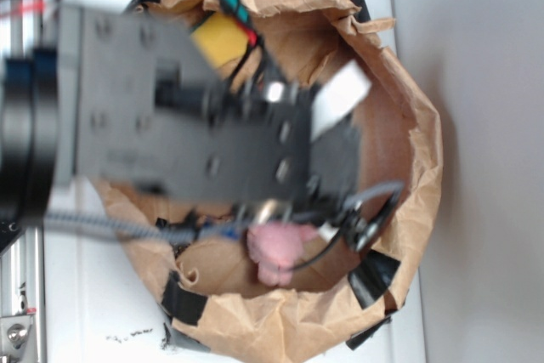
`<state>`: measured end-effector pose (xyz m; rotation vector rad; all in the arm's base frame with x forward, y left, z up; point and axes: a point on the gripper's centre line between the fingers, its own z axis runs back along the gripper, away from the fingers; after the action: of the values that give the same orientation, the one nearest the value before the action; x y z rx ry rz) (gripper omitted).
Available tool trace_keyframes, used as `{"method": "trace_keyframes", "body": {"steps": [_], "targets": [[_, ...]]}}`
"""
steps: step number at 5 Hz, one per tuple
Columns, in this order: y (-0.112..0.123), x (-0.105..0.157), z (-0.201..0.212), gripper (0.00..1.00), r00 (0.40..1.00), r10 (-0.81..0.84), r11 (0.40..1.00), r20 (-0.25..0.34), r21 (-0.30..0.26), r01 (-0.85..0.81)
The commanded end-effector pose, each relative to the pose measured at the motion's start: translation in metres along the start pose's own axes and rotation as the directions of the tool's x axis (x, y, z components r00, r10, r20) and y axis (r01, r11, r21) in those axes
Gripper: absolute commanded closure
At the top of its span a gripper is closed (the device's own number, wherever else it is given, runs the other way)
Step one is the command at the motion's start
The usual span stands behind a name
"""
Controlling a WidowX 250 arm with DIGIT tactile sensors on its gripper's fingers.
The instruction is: Grab the pink bunny.
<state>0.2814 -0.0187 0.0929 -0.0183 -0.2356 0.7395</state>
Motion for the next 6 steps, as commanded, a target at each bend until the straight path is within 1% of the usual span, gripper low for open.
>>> {"method": "trace_keyframes", "body": {"steps": [1,2,3,6], "targets": [[0.028,-0.036,-0.006,0.0,0.996,-0.09,0.988,0.008,-0.126,0.09],[0.061,-0.075,-0.005,0.0,0.995,-0.102,0.993,0.022,-0.064,0.103],[0.092,-0.1,0.001,0.0,0.993,-0.115,0.991,0.034,-0.067,0.117],[0.092,-0.1,0.001,0.0,0.993,-0.115,0.991,0.034,-0.067,0.117]]}}
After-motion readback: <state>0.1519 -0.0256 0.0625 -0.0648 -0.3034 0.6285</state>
